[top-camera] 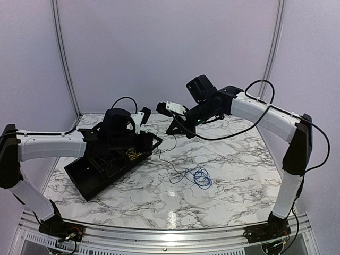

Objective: Untangle the cables

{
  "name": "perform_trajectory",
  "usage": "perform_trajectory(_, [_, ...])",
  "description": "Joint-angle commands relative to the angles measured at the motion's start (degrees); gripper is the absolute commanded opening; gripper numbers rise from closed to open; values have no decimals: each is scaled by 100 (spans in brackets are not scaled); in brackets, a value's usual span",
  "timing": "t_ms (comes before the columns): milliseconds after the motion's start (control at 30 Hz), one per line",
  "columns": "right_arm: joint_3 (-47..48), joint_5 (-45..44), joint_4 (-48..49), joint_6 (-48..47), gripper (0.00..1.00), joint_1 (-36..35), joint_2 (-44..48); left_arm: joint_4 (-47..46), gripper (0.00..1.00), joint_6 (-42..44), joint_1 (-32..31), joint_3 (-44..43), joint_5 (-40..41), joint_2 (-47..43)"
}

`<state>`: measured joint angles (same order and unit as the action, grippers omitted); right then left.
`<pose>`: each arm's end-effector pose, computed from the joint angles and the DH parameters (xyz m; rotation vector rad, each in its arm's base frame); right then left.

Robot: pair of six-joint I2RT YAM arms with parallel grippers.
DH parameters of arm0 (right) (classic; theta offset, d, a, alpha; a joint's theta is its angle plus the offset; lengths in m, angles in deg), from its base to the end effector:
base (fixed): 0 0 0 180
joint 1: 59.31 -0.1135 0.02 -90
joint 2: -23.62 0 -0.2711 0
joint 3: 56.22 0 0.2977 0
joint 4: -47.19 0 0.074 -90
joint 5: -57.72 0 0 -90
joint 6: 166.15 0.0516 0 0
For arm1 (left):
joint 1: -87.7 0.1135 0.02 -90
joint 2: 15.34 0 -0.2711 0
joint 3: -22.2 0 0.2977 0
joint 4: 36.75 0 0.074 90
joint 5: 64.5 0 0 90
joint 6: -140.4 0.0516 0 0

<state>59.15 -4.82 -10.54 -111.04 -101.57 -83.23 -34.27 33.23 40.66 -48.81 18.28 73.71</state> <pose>0.3328 0.3345 0.3264 -1.6593 1.7324 0.6396 0.2786 -0.3087 0.2485 0.6072 1.9327 -0.8541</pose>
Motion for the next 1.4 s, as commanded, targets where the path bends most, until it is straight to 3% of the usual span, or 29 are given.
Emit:
perform_trajectory(0, [-46,-112,12,80,0,115,101,178,60,-162,-4,100,1152,-447])
perform_trajectory(300, [-137,-156,74,134,0,116,100,861,64,535,-8,23,753,-713])
perform_trajectory(533, [-101,-69,106,172,0,120,104,788,64,776,-14,-130,-199,-595])
perform_trajectory(667, [-103,-75,119,202,0,115,103,721,56,752,-14,-308,-584,-273])
perform_trajectory(867, [-245,-214,141,160,0,120,175,593,51,612,-14,-440,-564,-54])
perform_trajectory(1033, [-355,-268,155,128,0,118,263,641,59,607,-13,-218,-440,-310])
perform_trajectory(1367, [-80,-161,-29,-29,0,114,393,283,62,724,-12,410,-492,-596])
